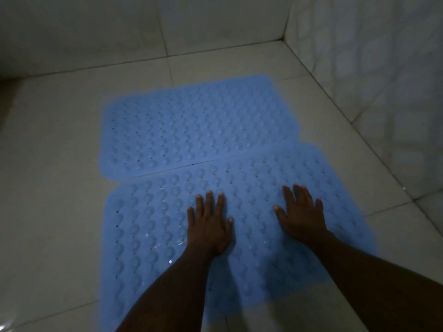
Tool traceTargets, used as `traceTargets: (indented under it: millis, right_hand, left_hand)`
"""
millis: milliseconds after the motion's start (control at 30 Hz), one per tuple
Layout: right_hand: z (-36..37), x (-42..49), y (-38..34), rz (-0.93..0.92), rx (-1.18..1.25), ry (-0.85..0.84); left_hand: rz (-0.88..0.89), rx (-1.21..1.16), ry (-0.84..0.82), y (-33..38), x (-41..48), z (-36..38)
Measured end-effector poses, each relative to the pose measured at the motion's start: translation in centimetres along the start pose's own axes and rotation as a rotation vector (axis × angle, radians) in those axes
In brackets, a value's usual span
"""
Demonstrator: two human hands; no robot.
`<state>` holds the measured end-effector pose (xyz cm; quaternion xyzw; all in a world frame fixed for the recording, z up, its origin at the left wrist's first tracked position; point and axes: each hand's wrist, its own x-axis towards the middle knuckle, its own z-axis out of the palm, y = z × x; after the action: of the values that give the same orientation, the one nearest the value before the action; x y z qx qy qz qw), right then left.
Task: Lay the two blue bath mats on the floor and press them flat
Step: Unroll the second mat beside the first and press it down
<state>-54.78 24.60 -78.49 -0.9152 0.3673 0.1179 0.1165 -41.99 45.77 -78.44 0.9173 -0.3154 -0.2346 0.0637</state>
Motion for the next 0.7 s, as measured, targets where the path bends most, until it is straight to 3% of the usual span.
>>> traceTargets:
  millis: [167, 233, 367, 700]
  right_hand:
    - [0.5, -1.7, 0.0, 0.076, 0.075, 0.112]
    - [0.8, -2.0, 1.6, 0.036, 0.043, 0.180]
    - [0.9, -1.2, 4.9, 0.135, 0.029, 0.213]
    - [4.5, 0.7, 5.8, 0.168, 0.006, 0.355]
  left_hand:
    - [0.093, -0.024, -0.054, 6.0, 0.5, 0.5]
    - [0.142, -0.033, -0.067, 8.0, 0.7, 1.1]
    - [0.190, 0.017, -0.095, 9.7, 0.7, 2.5]
    - [0.151, 0.102, 0.133, 11.2, 3.0, 6.2]
